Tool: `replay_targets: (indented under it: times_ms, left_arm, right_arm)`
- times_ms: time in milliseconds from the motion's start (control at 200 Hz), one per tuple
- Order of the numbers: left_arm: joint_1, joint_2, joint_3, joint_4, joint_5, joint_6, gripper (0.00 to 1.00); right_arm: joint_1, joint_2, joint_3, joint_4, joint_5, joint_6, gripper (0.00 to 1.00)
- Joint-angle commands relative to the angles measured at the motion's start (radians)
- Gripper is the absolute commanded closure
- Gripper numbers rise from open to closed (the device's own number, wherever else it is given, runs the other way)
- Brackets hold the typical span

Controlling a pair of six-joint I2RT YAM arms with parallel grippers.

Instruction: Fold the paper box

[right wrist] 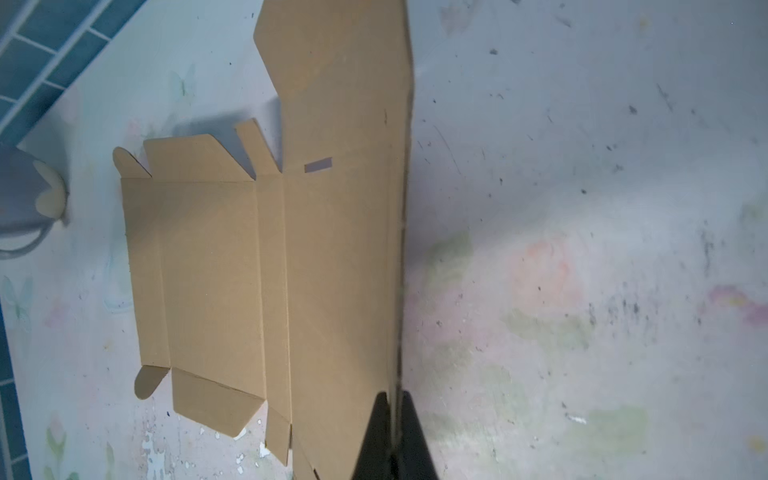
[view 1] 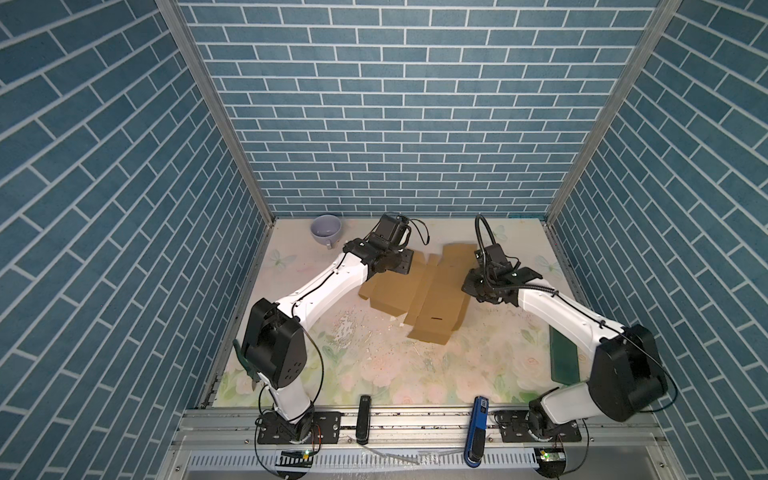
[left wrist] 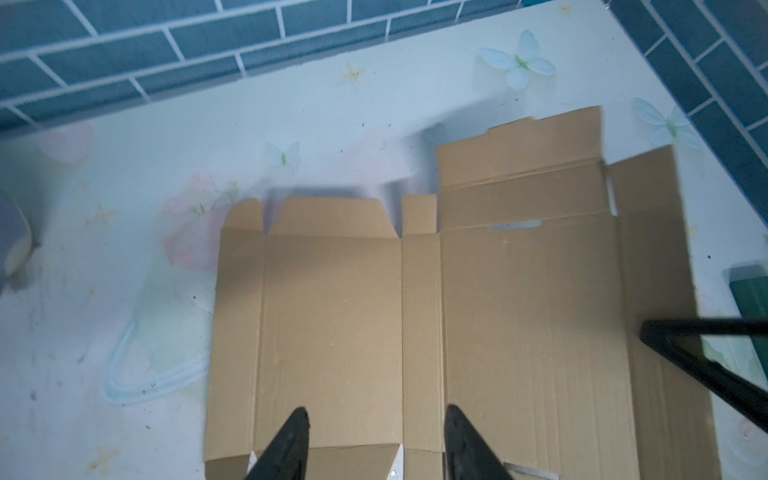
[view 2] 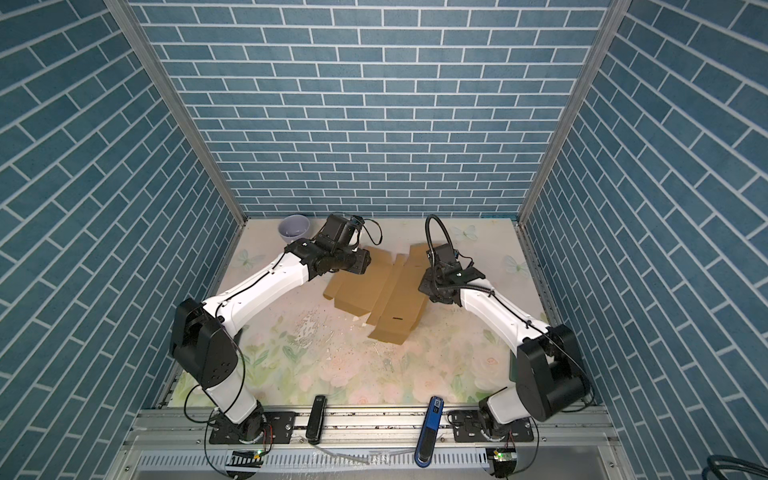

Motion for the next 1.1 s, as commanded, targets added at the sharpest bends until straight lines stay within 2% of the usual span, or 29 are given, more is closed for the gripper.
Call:
replay_targets:
  times_ms: [0,180,400,560,795,1090]
  left_arm:
    - [0.016,-0.033,0.027,-0.047,-0.001,0.136,0.42]
    - [0.04,-0.028,0.072,-0.054,0.007,0.241,0.41]
    - [0.101,0.079,0.206,-0.118,0.149,0.301,0.41]
    - [0.109,0.21,0.336,-0.16,0.239,0.348,0.41]
    - [0.115,0.425,0.545,-0.243,0.308,0.401,0.43]
    - [0.149,0.584,0.735,-0.288,0.46,0.414,0.44]
  right_arm:
    - [-0.036,0.102,0.158,-0.179,-0.119,-0.278,0.99]
    - [-0.052,0.253,0.344,-0.307,-0.105,-0.505,1.0]
    - [-0.052,0.326,0.406,-0.312,-0.109,-0.661,1.0]
    - [-0.052,0.325,0.402,-0.309,-0.12,-0.732,1.0]
    - [-0.052,0.283,0.365,-0.264,-0.145,-0.794,1.0]
    - [-0.052,0.221,0.326,-0.227,-0.23,-0.854,1.0]
